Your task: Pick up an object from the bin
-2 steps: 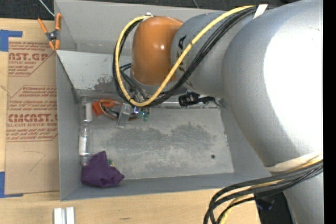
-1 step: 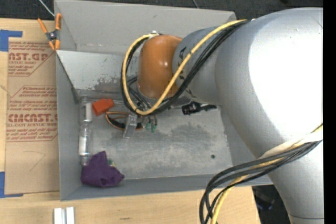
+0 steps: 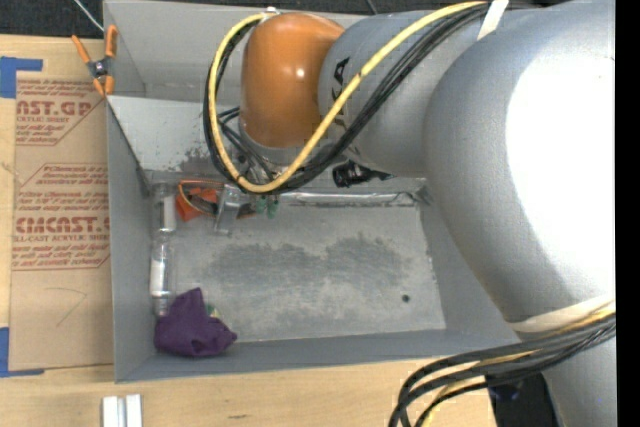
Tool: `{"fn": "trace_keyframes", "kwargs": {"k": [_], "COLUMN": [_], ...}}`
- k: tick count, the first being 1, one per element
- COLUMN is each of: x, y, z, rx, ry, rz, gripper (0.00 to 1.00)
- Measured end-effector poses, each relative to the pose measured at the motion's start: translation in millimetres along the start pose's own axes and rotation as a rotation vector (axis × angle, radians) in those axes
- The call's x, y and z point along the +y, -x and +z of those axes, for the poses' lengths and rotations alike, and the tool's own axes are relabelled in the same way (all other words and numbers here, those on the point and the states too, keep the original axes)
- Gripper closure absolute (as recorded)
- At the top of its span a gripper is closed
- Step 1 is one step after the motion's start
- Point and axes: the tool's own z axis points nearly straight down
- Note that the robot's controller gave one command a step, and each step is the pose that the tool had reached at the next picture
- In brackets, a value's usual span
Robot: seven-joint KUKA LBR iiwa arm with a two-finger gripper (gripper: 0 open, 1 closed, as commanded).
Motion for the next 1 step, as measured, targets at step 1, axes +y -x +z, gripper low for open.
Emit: {"fn": "trace_keyframes", "kwargs": {"k": [1], "x": [-0.1], "y": [0.1], "z": [0.0], "rx": [0.000], "ry": [0.000], "rz": [0.000], "gripper": [1.00]}}
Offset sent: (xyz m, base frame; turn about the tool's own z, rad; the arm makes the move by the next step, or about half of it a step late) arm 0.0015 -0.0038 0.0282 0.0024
